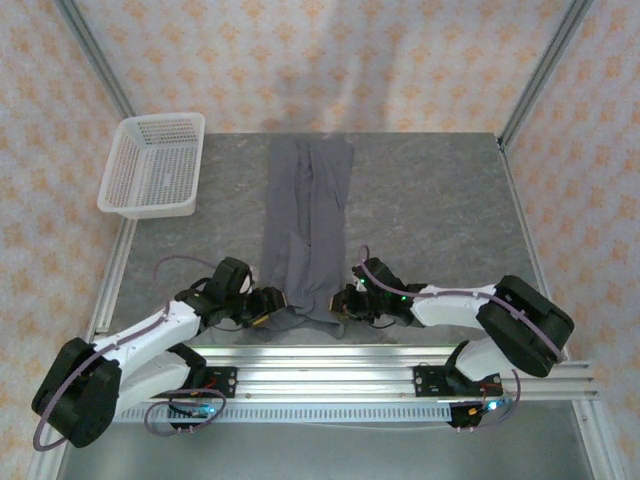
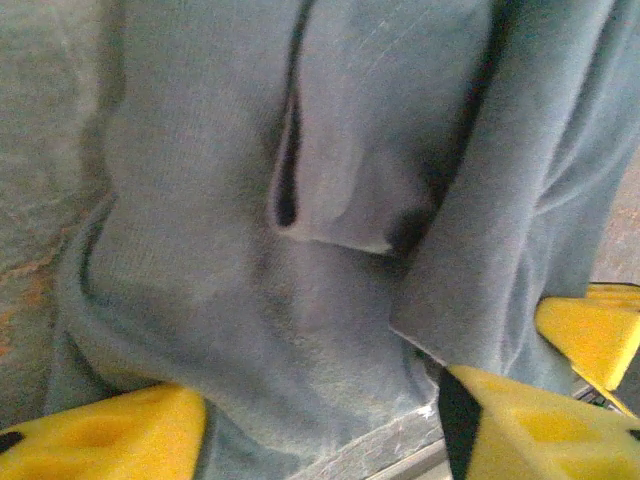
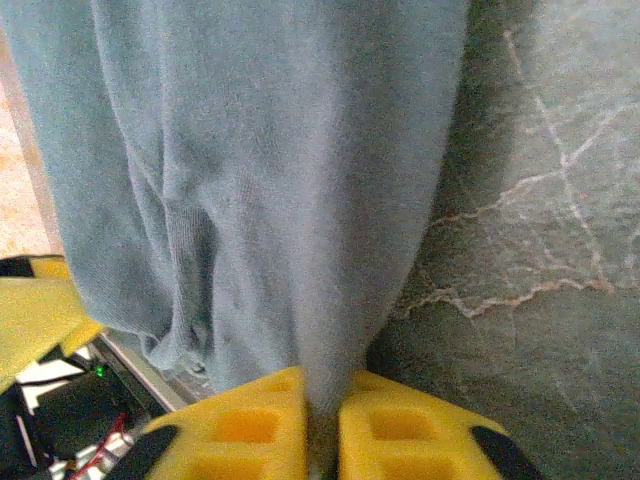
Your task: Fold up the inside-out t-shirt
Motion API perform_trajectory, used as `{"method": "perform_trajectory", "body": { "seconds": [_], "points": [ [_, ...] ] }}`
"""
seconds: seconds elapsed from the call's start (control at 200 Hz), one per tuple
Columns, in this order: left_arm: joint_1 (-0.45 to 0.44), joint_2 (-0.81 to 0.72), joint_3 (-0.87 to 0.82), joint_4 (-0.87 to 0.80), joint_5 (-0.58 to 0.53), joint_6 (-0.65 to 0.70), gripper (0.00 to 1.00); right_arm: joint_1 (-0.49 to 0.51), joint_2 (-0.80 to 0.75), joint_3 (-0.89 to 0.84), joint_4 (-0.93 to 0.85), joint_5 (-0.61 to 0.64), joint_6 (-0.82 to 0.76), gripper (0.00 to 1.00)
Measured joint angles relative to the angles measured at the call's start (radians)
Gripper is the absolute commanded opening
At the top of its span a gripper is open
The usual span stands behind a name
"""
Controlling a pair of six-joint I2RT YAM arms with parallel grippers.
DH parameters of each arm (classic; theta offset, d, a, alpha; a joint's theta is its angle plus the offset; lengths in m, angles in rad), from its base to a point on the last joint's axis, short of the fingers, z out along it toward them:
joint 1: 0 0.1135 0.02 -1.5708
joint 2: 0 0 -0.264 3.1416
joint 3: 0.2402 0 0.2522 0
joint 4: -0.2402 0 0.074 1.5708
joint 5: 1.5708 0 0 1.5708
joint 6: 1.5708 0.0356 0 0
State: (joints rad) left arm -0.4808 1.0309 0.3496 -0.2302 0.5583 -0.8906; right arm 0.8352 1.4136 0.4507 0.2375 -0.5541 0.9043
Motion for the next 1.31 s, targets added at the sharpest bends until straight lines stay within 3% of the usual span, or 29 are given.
{"method": "perform_trajectory", "body": {
  "seconds": [0.095,0.33,0.555,0.756,0.851,0.971,1.186,1.306],
  "points": [
    [-0.004,0.003,0.003,-0.014,-0.01,0.002,0.58,0.0,-0.016,0.0,-0.007,0.013,0.003,0.0],
    [-0.005,-0.073,0.058,-0.203,-0.156,0.036,0.67,0.0,-0.082,0.0,-0.045,0.058,0.002,0.0],
    [-0.005,-0.059,0.078,-0.263,-0.207,0.035,0.69,0.0,-0.087,0.0,-0.059,0.075,0.001,0.0],
    [-0.005,0.075,0.12,-0.21,-0.171,0.031,0.38,0.0,-0.087,0.0,-0.061,0.077,0.0,0.0],
    [-0.005,0.098,0.136,-0.198,-0.169,0.035,0.36,0.0,-0.087,0.0,-0.067,0.082,-0.003,0.0],
    [-0.005,0.121,0.151,-0.182,-0.17,0.037,0.44,0.0,-0.1,0.0,-0.076,0.091,-0.007,0.0],
    [-0.005,0.148,0.152,-0.15,-0.169,0.034,0.7,0.0,-0.109,0.0,-0.082,0.103,-0.007,0.0],
    [-0.005,0.147,0.152,-0.143,-0.174,0.034,0.73,0.0,-0.109,0.0,-0.084,0.106,-0.007,0.0]
  ]
}}
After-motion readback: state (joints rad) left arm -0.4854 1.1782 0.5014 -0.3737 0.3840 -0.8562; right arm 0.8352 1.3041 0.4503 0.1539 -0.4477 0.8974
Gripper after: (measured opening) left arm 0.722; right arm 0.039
